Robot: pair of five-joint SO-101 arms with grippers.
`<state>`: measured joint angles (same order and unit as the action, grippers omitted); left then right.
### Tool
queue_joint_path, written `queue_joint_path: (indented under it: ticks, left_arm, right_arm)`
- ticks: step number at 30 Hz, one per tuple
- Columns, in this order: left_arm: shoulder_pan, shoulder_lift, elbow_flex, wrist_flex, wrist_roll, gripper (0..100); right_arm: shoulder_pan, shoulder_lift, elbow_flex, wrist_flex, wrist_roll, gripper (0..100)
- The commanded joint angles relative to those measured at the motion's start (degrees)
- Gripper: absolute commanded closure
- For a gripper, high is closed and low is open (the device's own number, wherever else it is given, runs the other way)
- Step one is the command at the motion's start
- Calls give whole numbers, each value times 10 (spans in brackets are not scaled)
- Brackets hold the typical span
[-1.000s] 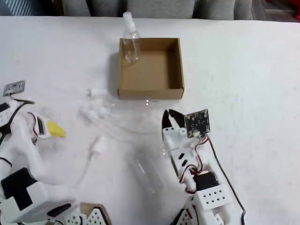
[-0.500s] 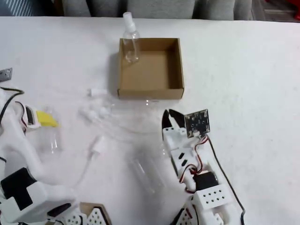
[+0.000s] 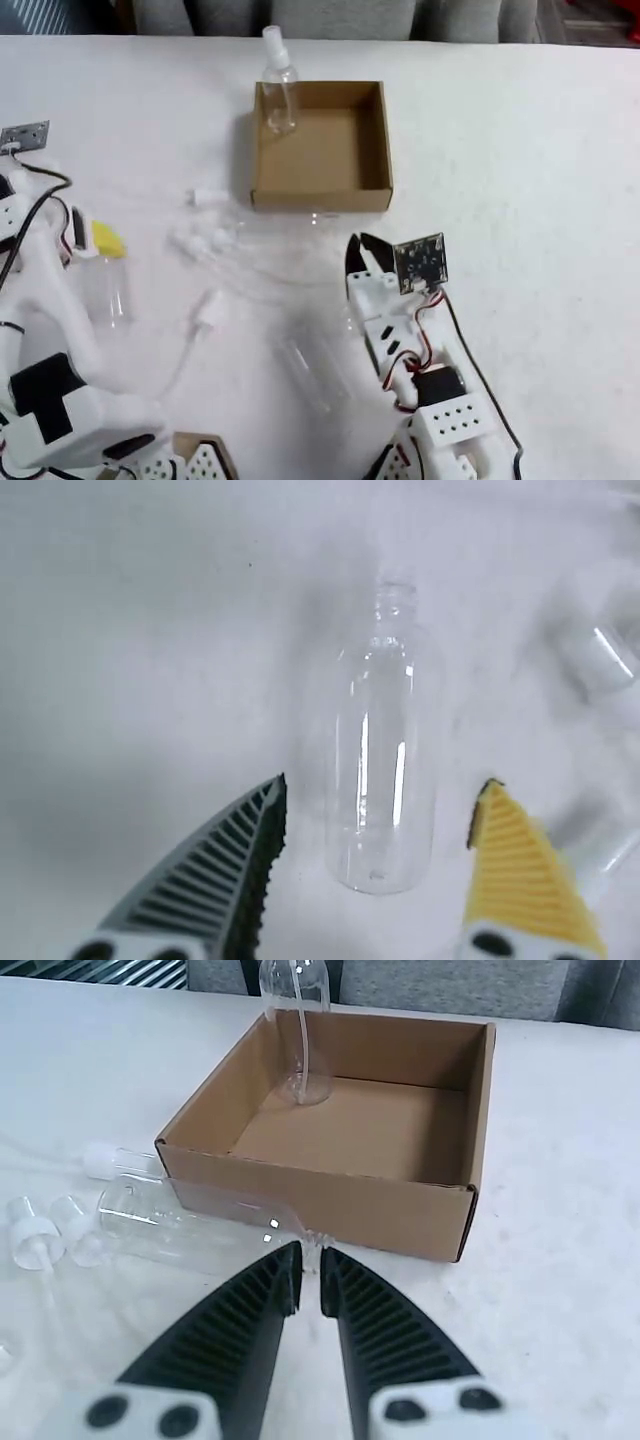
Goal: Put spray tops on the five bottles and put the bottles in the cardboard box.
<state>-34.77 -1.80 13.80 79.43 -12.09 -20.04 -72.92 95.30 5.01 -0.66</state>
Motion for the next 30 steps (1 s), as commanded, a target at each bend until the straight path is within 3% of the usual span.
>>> queue_joint_path:
  ticks: [1,5,9,17,24,30]
  left_arm:
    - [11,38,-35,-27,7,738]
    - [11,127,-56,-56,7,736]
    - [11,181,-107,-33,7,738]
    - [39,190,-124,5,8,740]
    - [36,189,-124,-1,87,740]
    - [39,185,-76,-65,88,740]
  right_arm:
    - [-3,-3,0,-8,6,984]
    - [-3,-4,0,-9,6,984]
    - [-4,-3,0,-9,6,984]
    - [-4,-3,0,-9,6,984]
    - [-4,-3,0,-9,6,984]
    - [-4,-4,0,-9,6,984]
